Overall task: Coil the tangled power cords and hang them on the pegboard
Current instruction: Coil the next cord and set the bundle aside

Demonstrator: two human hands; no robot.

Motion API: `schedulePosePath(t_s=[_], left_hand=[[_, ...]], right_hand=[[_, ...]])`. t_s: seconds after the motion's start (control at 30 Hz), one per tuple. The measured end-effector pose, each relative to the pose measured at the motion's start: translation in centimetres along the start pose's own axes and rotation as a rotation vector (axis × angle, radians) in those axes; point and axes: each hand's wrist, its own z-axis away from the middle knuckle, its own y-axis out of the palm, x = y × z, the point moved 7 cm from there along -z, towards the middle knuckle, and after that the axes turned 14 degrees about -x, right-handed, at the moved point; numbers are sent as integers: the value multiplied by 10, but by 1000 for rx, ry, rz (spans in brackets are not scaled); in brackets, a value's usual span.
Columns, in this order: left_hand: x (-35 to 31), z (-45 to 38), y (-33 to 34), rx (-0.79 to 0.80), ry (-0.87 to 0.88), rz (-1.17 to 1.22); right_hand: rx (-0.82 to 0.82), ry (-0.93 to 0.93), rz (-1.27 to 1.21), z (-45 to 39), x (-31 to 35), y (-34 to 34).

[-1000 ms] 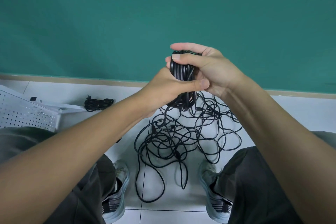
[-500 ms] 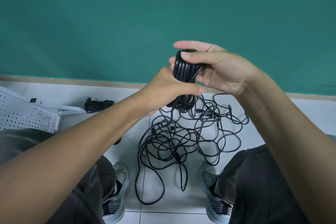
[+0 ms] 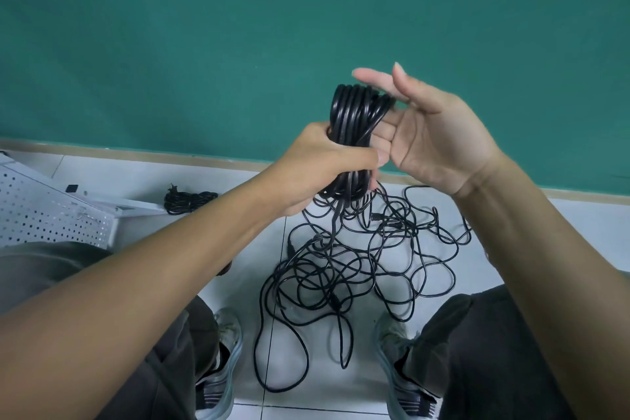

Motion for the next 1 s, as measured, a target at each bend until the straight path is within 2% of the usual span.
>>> schedulePosePath(t_s=[0.1, 0.17, 0.37, 0.6, 0.73, 0.8, 1.0], left_hand=[[1, -5, -9, -15, -81, 102], [1, -10, -18, -31, -121, 160], [-7, -22, -37, -114, -161, 268], [8, -35, -74, -427, -150, 218], [13, -36, -74, -489, -101, 88], [12, -35, -70, -496, -65, 17], [17, -29, -48, -325, 44, -48]], right_hand=[[-230, -75, -30, -7, -6, -25], [-302, -88, 33, -9, -19, -33], [16, 73, 447, 7, -91, 5], [72, -53, 814, 14, -96, 10], [65, -256, 874, 13, -81, 10], [6, -348, 882, 13, -70, 10], [-102, -670, 1006, 25, -43, 14]])
